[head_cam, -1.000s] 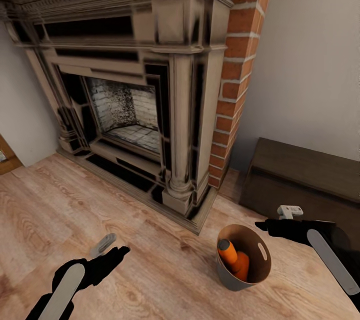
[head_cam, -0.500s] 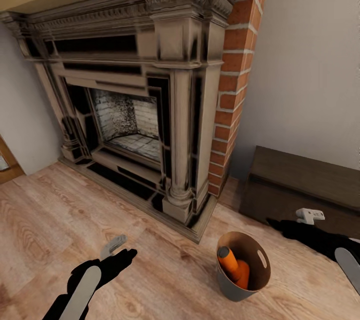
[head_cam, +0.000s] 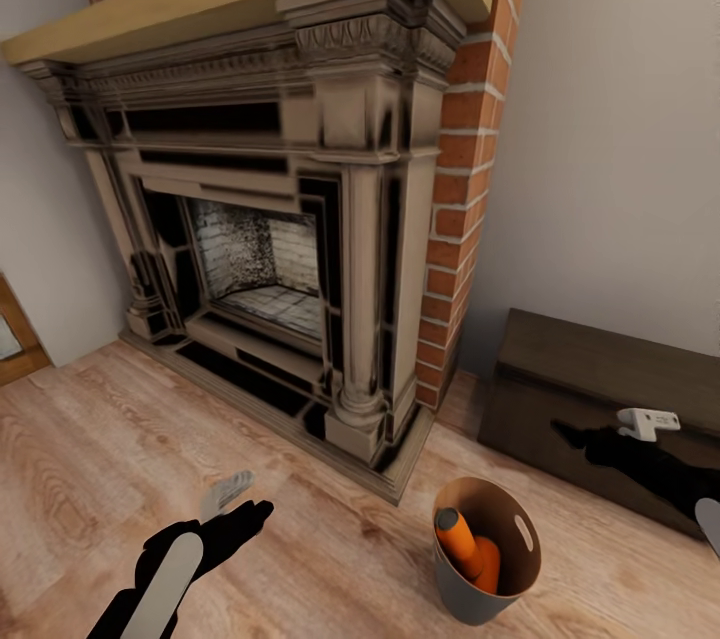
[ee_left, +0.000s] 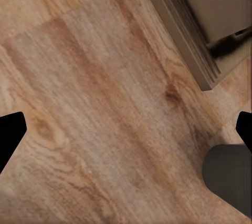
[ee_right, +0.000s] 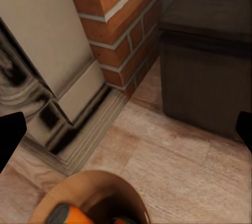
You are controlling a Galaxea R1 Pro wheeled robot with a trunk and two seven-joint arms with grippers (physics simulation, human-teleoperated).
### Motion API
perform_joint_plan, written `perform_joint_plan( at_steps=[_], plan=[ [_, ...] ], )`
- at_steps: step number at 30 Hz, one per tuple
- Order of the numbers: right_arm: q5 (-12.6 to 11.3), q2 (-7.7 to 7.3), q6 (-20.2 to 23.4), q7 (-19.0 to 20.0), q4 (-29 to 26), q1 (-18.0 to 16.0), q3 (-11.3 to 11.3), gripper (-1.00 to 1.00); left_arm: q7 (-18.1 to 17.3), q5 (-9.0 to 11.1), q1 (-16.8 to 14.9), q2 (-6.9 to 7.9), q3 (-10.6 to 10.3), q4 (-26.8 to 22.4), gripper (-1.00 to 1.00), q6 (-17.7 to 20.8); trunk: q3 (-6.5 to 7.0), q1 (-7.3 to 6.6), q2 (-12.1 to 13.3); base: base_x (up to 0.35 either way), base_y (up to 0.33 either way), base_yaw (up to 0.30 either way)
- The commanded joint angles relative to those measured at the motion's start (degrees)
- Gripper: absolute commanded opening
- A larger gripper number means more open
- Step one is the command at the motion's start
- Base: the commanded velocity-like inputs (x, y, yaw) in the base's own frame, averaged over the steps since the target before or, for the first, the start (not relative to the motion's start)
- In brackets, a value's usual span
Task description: Put the three can of soda from the living room inside the tash can in the kitchen.
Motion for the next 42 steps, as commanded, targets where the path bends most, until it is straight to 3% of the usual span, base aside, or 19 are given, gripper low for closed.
perform_joint_plan(
  at_steps=[1, 7, 20, 21, 24, 31, 39, 42],
  plan=[
    [0.73, 0.05, -0.18, 0.05, 0.01, 0.00, -0.06, 1.00, 0.00, 0.00, 0.00, 0.00, 0.00, 0.03, 1.00, 0.00, 0.23, -0.02, 0.02, 0.000, 0.000, 0.000],
    [1.83, 0.12, -0.57, 0.05, 0.01, -0.01, -0.21, 1.00, 0.00, 0.00, 0.00, 0.00, 0.00, 0.21, 1.00, 0.01, 1.56, -0.18, 0.10, 0.000, 0.000, 0.000],
    [2.04, 0.13, -0.54, 0.02, 0.02, -0.01, -0.66, 1.00, 0.00, 0.00, 0.00, 0.00, 0.00, 0.24, 1.00, -0.05, 1.56, -0.18, 0.10, 0.000, 0.000, 0.000],
    [2.09, 0.60, -1.17, 0.03, 5.15, 0.02, -0.42, 1.00, -0.06, 0.18, 0.00, 0.06, 0.07, 1.18, 1.00, -0.06, 1.56, -0.18, 0.10, 0.000, 0.000, 0.000],
    [2.19, 1.20, -1.48, 0.01, 10.34, 0.06, -0.17, 1.00, -0.13, 0.34, 0.00, 0.03, 0.13, 2.35, 1.00, -0.17, 1.56, -0.18, 0.10, 0.000, 0.000, 0.000],
    [2.23, 1.44, -1.11, -0.03, 12.89, 0.08, -0.16, 1.00, -0.19, 0.55, 0.00, 0.36, 0.08, 3.72, 1.00, -3.86, 1.56, -0.18, 0.10, 0.000, 0.000, 0.000],
    [2.23, 1.44, -1.05, -0.04, 12.97, 0.09, -0.16, 1.00, -0.19, 0.56, 0.00, 0.40, 0.08, 3.78, 1.00, -4.12, 1.56, -0.18, 0.10, 0.000, 0.000, 0.000],
    [2.33, 1.86, -1.15, -0.02, 16.80, 0.55, -0.02, 1.00, -0.18, 0.54, 0.00, 0.46, 0.09, 4.21, 1.00, -4.71, 1.56, -0.18, 0.10, 0.000, 0.000, 0.000]
  ],
)
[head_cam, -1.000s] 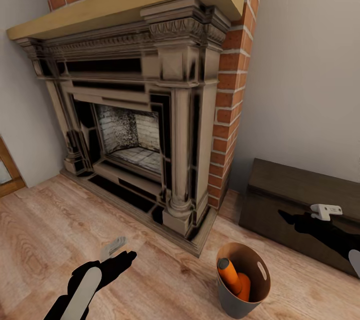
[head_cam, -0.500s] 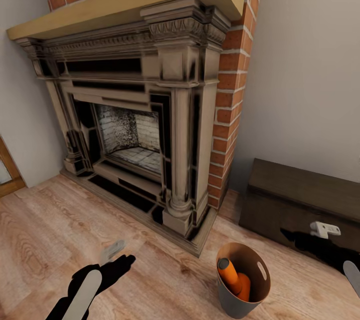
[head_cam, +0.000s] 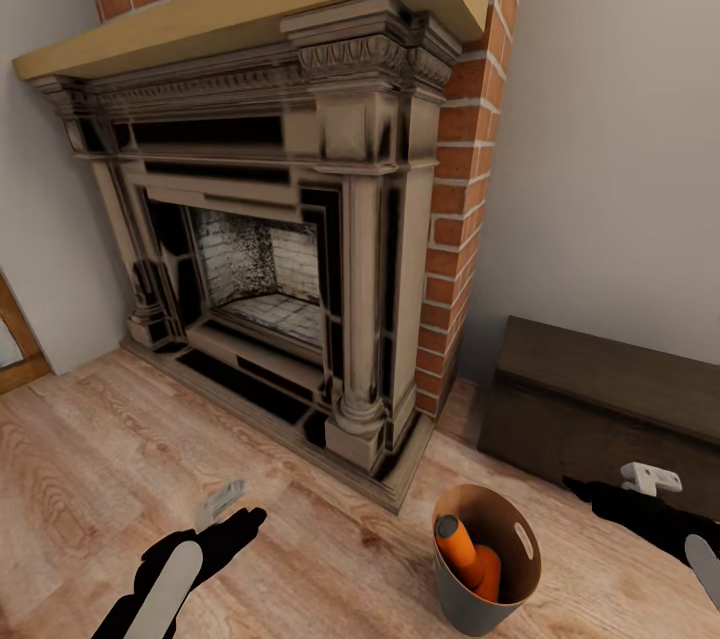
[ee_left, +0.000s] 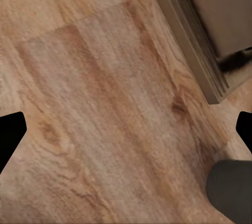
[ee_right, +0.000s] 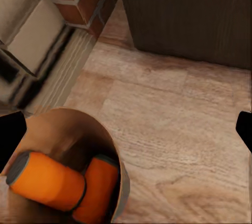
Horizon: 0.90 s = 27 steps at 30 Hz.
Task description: Put the three can of soda from the living room inside the tash can in the kitchen.
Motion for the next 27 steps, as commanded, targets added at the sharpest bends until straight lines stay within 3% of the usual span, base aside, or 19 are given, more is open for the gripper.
perform_joint_plan(
  at_steps=[1, 5, 8, 16, 17, 19, 27],
  plan=[
    [0.26, 0.17, -0.08, 0.02, 2.94, 0.18, 0.11, 1.00, 0.00, -0.01, 0.00, 0.02, 0.00, 0.23, 1.00, -0.24, 0.00, 0.00, 0.00, 0.000, 0.000, 0.000],
    [2.36, 0.56, -0.22, 0.05, 6.69, 0.37, 0.29, 1.00, 0.02, -0.01, 0.00, 0.05, 0.00, 0.46, 1.00, -0.48, 0.00, 0.00, 0.00, 0.000, 0.000, 0.000],
    [5.89, 0.72, -0.34, 0.06, 8.28, 0.43, 0.55, 1.00, 0.01, -0.03, 0.00, 0.06, 0.00, 0.55, 1.00, -0.58, 0.00, 0.00, 0.00, 0.000, 0.000, 0.000],
    [5.89, 0.72, -0.34, 0.06, 8.28, 0.43, 0.55, 1.00, 0.01, -0.03, 0.00, 0.06, 0.00, 0.55, 1.00, -0.58, 0.00, 0.00, 0.00, 0.000, 0.000, 0.000],
    [7.49, 0.78, -0.40, 0.06, 8.86, 0.42, 0.60, 1.00, 0.01, -0.06, 0.00, 0.06, 0.00, 0.60, 1.00, -0.61, 0.00, 0.00, 0.00, 0.000, 0.000, 0.000],
    [9.24, 1.10, -0.40, 0.07, 9.96, 0.33, 0.64, 1.00, 0.01, -0.08, 0.00, 0.06, 0.00, 0.68, 1.00, -0.64, 0.00, 0.00, 0.00, 0.000, 0.000, 0.000],
    [9.46, 2.85, 0.06, -0.07, 14.70, 0.85, 0.70, 1.00, 0.04, -0.09, -0.01, 0.07, 0.00, 0.79, 1.00, -0.65, 0.00, 0.00, 0.00, 0.000, 0.000, 0.000]
  ],
)
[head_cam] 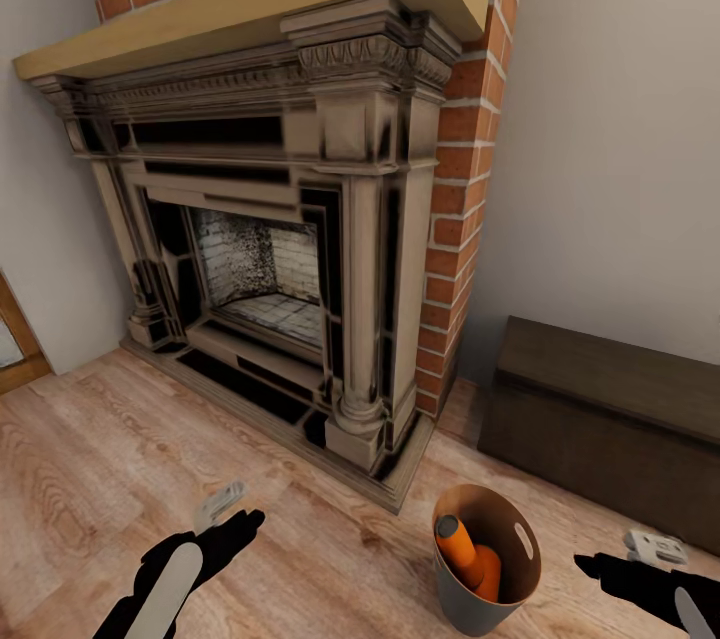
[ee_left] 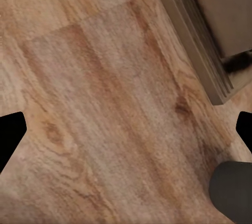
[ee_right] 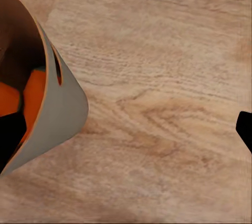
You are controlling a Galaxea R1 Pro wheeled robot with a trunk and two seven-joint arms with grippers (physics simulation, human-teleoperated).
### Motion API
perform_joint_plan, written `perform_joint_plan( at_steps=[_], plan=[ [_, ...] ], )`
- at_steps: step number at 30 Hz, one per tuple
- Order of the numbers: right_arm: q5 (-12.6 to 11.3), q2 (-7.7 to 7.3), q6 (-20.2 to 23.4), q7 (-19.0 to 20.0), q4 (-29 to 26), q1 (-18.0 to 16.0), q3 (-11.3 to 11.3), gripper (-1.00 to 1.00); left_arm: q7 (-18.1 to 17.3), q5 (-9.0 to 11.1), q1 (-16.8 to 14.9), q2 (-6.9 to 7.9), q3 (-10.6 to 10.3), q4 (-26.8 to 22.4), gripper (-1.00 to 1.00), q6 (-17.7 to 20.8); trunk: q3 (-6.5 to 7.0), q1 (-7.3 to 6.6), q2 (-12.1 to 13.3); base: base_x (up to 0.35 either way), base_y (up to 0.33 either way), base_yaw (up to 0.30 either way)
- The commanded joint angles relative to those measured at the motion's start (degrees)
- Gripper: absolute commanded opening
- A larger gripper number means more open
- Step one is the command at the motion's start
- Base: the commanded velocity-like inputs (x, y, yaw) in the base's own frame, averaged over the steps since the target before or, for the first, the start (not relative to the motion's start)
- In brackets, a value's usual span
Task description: Put the three can of soda from the living room inside the tash can in the kitchen.
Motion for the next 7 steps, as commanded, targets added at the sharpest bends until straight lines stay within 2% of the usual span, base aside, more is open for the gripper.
perform_joint_plan(
  at_steps=[1, 7],
  plan=[
    [0.01, 0.18, 0.02, -0.01, 0.17, 0.02, 0.01, 1.00, -0.01, 0.00, 0.00, 0.00, 0.00, 0.09, 1.00, 0.00, 0.00, 0.00, 0.00, 0.000, 0.000, 0.000],
    [-0.06, 0.81, 0.07, -0.03, 0.77, 0.08, 0.03, 1.00, -0.03, -0.01, 0.00, -0.11, -0.11, 2.33, 1.00, -0.08, 0.00, 0.00, 0.00, 0.000, 0.000, 0.000]
  ],
)
